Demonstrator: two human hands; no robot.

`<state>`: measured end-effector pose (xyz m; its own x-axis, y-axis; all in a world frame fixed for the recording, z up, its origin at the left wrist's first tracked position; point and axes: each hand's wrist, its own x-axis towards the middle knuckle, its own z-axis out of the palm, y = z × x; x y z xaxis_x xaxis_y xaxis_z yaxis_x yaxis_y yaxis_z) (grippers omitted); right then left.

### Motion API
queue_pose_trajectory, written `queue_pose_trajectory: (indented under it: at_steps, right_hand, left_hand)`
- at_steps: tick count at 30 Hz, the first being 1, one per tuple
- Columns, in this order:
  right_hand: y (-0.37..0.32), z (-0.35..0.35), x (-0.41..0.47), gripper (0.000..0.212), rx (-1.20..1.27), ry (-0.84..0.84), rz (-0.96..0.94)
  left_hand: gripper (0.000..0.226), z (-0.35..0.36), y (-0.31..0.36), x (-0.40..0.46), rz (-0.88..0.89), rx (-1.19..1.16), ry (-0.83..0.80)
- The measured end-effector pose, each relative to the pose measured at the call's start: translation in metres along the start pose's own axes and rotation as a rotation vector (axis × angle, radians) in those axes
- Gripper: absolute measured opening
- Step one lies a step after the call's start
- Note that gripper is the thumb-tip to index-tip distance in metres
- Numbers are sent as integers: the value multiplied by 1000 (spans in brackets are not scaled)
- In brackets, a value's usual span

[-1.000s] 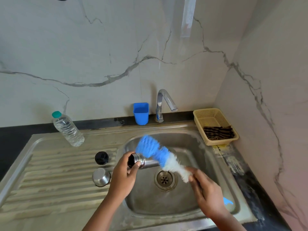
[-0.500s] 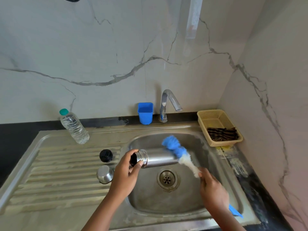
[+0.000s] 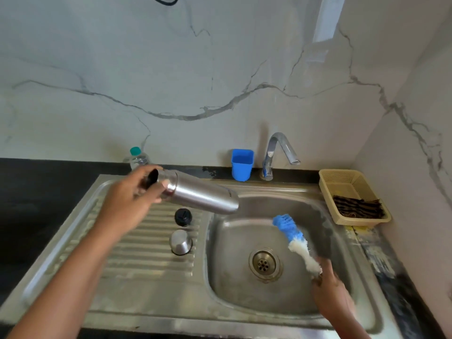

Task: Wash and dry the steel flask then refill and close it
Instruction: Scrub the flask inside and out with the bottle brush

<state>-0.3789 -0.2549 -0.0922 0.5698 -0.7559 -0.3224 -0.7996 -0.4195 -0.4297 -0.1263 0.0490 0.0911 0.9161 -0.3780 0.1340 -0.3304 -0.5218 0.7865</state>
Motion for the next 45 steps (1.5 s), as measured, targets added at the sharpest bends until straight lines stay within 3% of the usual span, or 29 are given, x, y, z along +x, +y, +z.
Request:
queue_pose_trajectory:
  at_steps: [3,10,28,33,38,45]
  right_hand:
    - [-9,6,-3,47,3,-3,-20]
    - [-20,16,-3,41,68,2,-25]
    - [-20,34,-21,41,210,5,7]
    - [-18,32,-27,41,225,13,-4]
    - [-18,31,-29,41,236,16,-4]
    - [-22,29,-29,39,253,18,-3]
  left_hand:
    - [28,-47,4,9,-3,22,94]
    - [23,-102,-16,29,-33,372,-2]
    - [27,-71,-59,65,-60,628,-214]
    - [26,-66,-64,65,-48,668,-237]
    - [6,-62,-68,61,-27,668,-241]
    - [18,-56,-75,61,-42,650,-231]
